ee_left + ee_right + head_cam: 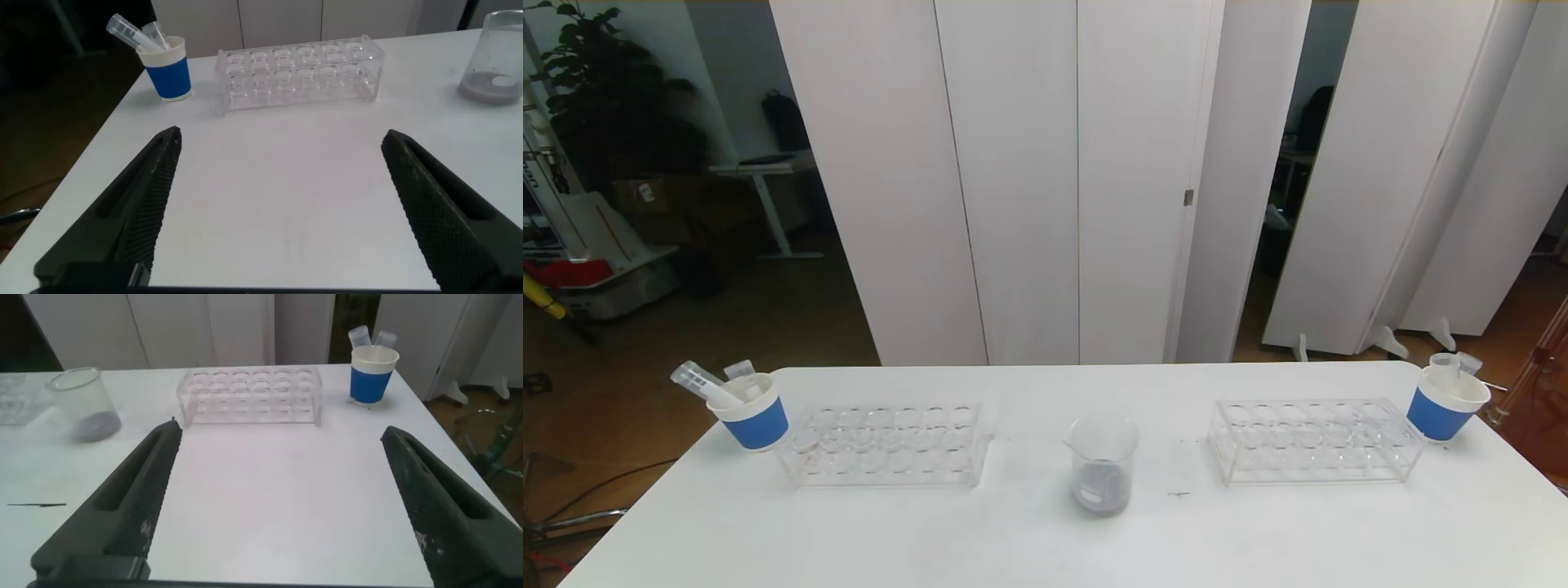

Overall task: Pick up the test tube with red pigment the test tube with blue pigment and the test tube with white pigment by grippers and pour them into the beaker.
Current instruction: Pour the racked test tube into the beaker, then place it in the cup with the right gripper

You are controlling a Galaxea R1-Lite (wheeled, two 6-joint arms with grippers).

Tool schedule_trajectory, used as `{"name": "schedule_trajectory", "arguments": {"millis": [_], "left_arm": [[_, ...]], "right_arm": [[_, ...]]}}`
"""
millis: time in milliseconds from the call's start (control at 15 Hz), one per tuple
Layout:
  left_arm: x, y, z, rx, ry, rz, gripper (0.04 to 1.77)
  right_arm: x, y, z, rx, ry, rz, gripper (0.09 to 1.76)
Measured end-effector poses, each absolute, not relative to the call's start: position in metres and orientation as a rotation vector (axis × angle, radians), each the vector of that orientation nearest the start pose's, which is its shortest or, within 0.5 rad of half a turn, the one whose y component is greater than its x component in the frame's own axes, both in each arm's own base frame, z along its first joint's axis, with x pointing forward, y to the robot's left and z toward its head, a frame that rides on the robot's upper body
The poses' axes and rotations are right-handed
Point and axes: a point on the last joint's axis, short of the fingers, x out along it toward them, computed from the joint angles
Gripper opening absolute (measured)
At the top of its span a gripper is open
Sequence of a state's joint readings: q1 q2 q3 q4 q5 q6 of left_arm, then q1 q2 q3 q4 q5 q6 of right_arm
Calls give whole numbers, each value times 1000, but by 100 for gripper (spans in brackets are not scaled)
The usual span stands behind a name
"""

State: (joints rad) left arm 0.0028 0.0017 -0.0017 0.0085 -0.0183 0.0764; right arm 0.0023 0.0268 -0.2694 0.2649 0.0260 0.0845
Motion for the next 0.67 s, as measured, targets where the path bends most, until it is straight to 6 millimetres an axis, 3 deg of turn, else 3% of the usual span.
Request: {"name": "schedule_trajectory", "arguments": {"millis": [333, 667], "left_arm": [[-23, 0, 75, 76, 8, -16, 175], [-23, 0, 75, 76, 8, -16, 175]], "right_arm": [[-34, 0, 89, 87, 85, 18, 175], [-31, -1, 80, 51, 102, -41, 175]]}}
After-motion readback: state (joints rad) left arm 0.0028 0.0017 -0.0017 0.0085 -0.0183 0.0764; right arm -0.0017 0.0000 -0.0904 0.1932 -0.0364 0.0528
